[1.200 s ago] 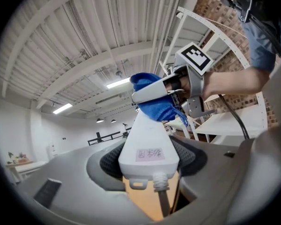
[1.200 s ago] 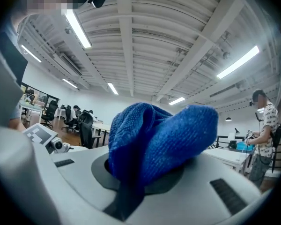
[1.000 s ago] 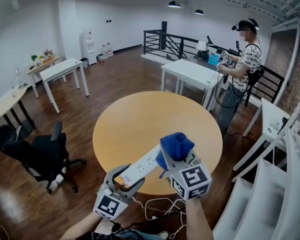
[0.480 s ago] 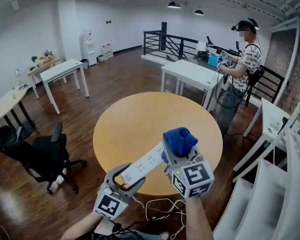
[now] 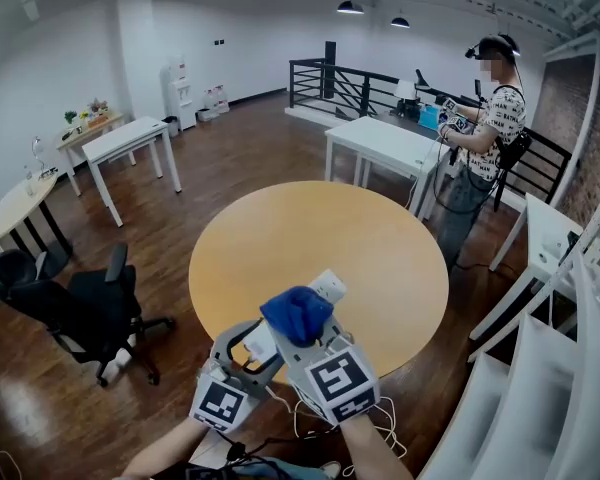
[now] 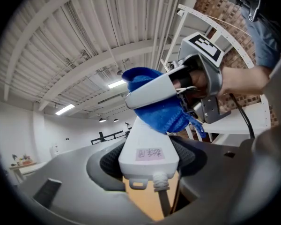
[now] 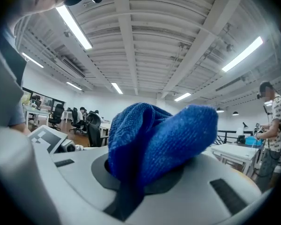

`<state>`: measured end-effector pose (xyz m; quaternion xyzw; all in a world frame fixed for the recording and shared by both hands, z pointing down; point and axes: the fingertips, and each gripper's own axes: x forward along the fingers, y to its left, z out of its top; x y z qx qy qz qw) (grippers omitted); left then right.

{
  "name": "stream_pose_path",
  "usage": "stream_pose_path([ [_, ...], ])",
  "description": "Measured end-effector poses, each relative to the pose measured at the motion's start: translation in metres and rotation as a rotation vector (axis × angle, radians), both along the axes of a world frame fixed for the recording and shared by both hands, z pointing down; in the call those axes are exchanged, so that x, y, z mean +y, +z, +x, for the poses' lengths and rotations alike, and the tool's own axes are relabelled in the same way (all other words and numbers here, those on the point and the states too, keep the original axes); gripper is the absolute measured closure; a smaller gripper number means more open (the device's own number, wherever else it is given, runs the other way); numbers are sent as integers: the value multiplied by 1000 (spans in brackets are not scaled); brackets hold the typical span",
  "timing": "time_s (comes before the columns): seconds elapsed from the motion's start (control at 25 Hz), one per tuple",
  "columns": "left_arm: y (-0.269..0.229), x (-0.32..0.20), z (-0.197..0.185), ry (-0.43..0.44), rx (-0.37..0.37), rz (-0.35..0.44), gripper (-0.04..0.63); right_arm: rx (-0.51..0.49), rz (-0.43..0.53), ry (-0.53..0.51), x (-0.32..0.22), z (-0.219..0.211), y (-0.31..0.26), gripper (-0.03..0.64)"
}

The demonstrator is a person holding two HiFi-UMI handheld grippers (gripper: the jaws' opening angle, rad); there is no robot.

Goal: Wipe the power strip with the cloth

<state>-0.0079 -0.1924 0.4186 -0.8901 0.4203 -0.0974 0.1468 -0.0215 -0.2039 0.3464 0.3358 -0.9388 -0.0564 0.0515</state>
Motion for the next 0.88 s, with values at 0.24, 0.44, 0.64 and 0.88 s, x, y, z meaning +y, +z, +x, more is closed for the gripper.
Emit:
stream_pose_path([
  [0.24,-2,-1,-1,-9,-13,9,303,34,-26,-106,25,-33,13,563],
  [0.44,3,-3,-8,-6,34,-21,302,-17,2,-96,28,-31,9,563],
  [0.64,-5,-12,-21,-15,162,-114,302,-128,104,-7,32,10,-13,563],
  [0.88,-10,-23,-34,38,328,-149,304,-56,83,2,26,18,18,563],
])
